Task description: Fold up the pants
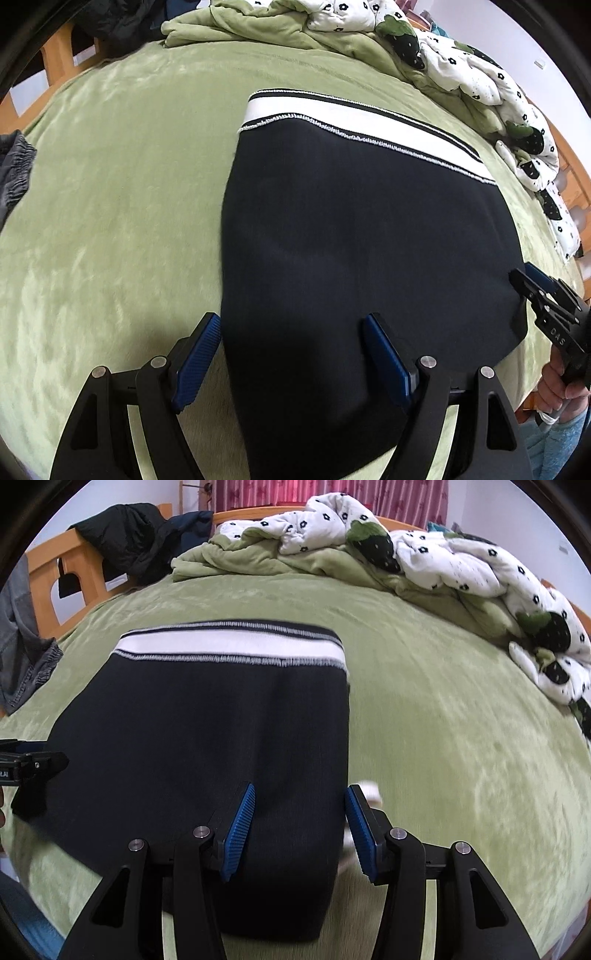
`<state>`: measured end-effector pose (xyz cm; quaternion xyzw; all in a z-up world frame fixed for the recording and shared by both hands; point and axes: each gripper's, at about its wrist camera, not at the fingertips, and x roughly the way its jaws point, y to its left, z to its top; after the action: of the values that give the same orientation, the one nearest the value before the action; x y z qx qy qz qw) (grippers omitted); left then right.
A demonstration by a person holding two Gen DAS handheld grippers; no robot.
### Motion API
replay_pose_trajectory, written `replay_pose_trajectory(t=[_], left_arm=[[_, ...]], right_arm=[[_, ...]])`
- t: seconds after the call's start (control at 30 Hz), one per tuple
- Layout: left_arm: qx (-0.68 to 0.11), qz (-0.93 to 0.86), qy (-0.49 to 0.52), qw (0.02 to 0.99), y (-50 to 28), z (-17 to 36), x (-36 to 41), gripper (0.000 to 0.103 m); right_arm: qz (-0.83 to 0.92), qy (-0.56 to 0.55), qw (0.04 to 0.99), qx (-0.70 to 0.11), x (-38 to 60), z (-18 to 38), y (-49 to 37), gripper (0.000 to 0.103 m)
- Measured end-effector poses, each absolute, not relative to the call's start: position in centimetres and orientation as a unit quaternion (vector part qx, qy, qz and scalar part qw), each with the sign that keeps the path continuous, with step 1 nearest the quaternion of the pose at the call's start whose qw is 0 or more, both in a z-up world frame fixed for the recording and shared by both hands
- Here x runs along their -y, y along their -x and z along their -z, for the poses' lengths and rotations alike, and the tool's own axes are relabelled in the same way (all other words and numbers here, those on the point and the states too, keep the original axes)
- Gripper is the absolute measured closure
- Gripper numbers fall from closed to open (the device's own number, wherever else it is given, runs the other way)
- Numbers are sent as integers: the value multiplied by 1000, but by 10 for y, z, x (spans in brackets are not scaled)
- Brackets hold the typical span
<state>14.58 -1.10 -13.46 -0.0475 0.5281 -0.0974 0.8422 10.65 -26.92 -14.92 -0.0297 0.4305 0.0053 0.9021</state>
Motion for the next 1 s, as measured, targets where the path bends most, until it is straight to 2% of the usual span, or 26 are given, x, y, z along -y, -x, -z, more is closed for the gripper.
replay_pose_trajectory(t=[0.43, 0.67, 0.77, 1.0], left_arm=[[-520, 125, 12, 845, -104, 139, 9, 24], [-525, 153, 44, 836, -83, 148, -33, 26], [-524, 133, 21, 841, -74, 157, -47, 40], [-471, 130, -35, 872, -62, 146, -42, 43]], right_arm=[[-8, 19, 900, -435, 268, 159, -72, 53], [-17, 6, 904, -428, 270, 157, -62, 53], [-21, 10, 905, -425, 270, 155, -60, 53], [-23, -10, 918, -396, 276, 140, -59, 53]])
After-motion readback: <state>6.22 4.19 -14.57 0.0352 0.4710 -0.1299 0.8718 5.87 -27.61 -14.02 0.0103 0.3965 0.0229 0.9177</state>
